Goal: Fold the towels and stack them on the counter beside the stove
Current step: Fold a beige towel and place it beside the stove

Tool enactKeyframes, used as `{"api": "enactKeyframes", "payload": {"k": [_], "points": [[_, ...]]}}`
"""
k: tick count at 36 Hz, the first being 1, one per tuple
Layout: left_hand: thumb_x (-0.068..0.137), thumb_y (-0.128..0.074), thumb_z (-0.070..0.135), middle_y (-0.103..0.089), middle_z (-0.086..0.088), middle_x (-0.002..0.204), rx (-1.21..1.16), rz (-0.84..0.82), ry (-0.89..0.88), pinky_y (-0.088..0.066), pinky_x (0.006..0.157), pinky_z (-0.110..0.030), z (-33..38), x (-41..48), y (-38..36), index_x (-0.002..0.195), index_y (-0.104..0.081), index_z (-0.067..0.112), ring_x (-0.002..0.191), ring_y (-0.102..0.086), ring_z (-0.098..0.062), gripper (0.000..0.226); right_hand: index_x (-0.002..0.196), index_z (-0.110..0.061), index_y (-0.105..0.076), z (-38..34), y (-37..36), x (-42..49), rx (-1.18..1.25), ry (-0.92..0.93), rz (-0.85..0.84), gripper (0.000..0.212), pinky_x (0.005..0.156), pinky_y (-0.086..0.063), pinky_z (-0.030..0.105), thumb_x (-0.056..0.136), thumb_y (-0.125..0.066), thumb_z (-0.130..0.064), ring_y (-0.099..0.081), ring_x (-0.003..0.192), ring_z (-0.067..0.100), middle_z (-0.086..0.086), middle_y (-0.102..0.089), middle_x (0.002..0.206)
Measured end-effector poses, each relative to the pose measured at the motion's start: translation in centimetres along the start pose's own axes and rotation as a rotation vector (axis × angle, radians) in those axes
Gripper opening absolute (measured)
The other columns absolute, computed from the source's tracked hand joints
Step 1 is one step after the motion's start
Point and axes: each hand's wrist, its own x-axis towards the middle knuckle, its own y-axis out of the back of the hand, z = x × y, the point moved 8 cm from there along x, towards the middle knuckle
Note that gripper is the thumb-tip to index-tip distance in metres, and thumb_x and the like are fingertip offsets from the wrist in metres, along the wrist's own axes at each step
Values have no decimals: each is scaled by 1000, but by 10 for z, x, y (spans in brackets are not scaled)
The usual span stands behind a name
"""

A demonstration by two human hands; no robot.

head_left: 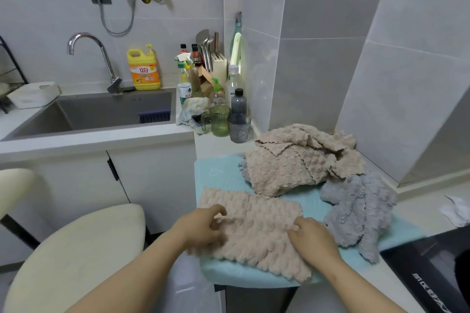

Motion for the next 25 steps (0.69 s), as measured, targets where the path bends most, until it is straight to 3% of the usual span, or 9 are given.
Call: {"api": "enactKeyframes", "payload": {"k": [3,5,7,9,12,14,16,19,25], "points": [[88,-51,25,-60,1,115,55,22,66,-45,79,-29,-15,0,2,127,-46,26,95,-54,-17,40,76,-18,-46,-2,-11,-1,174,16,-65,19,63,-37,27,91,-50,-29,-54,83,16,-3,-54,81],[88,-47,20,-59,0,120,30,84,124,-46,78,-29,-27,0,4,123,-50,23,95,-53,-17,35,87,-18,-50,4,-11,-2,227,-28,-28,9,72,-41,28,91,-51,-27,-52,85,14,-1,-56,93],[89,-47,20,-58,-1,120,-12,165,170,-45,78,-28,-35,0,6,122,-52,22,97,-53,-17,33,101,-20,-48,12,-15,-5,224,-96,-27,16,77,-42,28,89,-54,-31,-51,94,15,1,-52,105],[87,-55,24,-56,-3,123,-150,221,218,-43,77,-26,-43,-1,5,126,-49,20,98,-53,-16,39,115,-19,-43,21,-20,-9,191,-182,-63,37,81,-42,29,86,-57,-38,-50,104,20,4,-46,112],[84,-66,28,-50,-10,133,-511,153,382,-41,81,-27,-59,-9,-10,139,-31,14,106,-53,-22,66,115,-14,-39,28,-25,-14,269,-293,-102,48,80,-46,31,82,-61,-41,-52,101,26,6,-40,107],[83,-68,26,-50,-9,127,-689,56,477,-47,85,-33,-66,-15,-26,142,-26,12,107,-54,-25,74,109,-12,-39,27,-30,-15,336,-306,-146,43,76,-47,30,83,-63,-35,-54,94,23,8,-47,108],[82,-70,20,-53,-7,114,-763,44,508,-52,83,-35,-72,-17,-34,136,-36,8,98,-57,-24,65,109,-12,-37,24,-35,-15,400,-293,-184,38,70,-45,28,85,-62,-27,-53,89,18,6,-55,110],[80,-71,10,-62,-9,101,-761,98,490,-53,64,-26,-75,-18,-33,122,-53,1,82,-62,-21,46,117,-12,-41,21,-37,-16,463,-271,-175,34,61,-39,24,88,-58,-18,-50,88,15,2,-53,102],[81,-67,6,-61,-3,81,-783,40,442,-45,48,-20,-66,-25,-32,103,-57,9,68,-58,-16,25,89,-20,-48,26,-28,-19,508,-234,-142,12,49,-32,14,88,-56,-11,-48,71,4,-9,-52,81]]}}
